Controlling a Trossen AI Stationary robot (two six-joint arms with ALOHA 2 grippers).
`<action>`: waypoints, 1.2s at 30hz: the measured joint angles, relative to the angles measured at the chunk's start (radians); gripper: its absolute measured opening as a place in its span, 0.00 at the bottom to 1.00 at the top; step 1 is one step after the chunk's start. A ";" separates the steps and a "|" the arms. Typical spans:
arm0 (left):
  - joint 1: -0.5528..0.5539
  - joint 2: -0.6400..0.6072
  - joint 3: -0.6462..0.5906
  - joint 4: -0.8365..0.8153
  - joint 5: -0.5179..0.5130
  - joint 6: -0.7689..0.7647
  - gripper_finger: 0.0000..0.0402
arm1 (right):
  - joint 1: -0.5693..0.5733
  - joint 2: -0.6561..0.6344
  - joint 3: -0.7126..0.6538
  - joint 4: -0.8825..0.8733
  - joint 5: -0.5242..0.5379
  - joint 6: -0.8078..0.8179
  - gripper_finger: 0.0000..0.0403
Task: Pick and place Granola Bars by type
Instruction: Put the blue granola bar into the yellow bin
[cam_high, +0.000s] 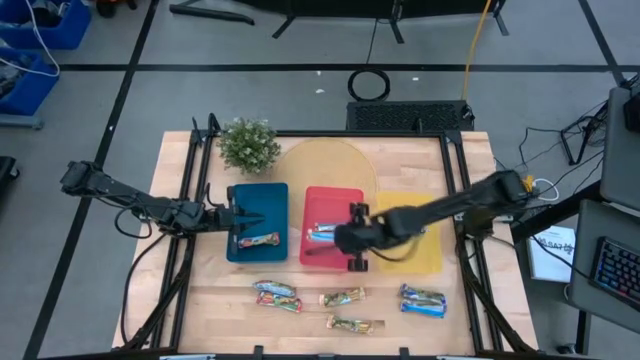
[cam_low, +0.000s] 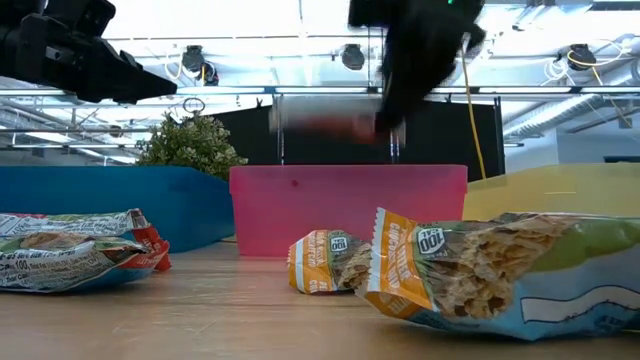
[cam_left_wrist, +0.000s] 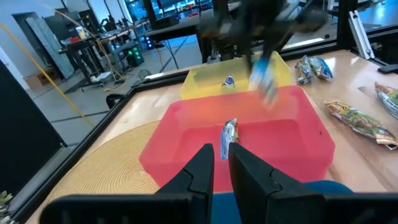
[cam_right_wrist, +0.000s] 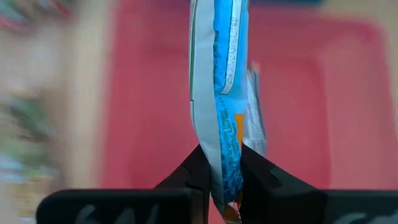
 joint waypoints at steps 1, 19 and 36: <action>0.000 0.000 0.000 -0.004 0.000 0.001 0.14 | -0.025 0.027 -0.001 -0.001 -0.021 -0.028 0.09; 0.000 0.000 0.000 -0.044 0.000 -0.016 0.14 | -0.107 0.129 0.000 -0.004 -0.186 -0.046 0.24; 0.000 0.000 0.000 -0.043 0.000 -0.012 0.14 | 0.000 -0.182 0.071 -0.303 -0.071 0.029 0.22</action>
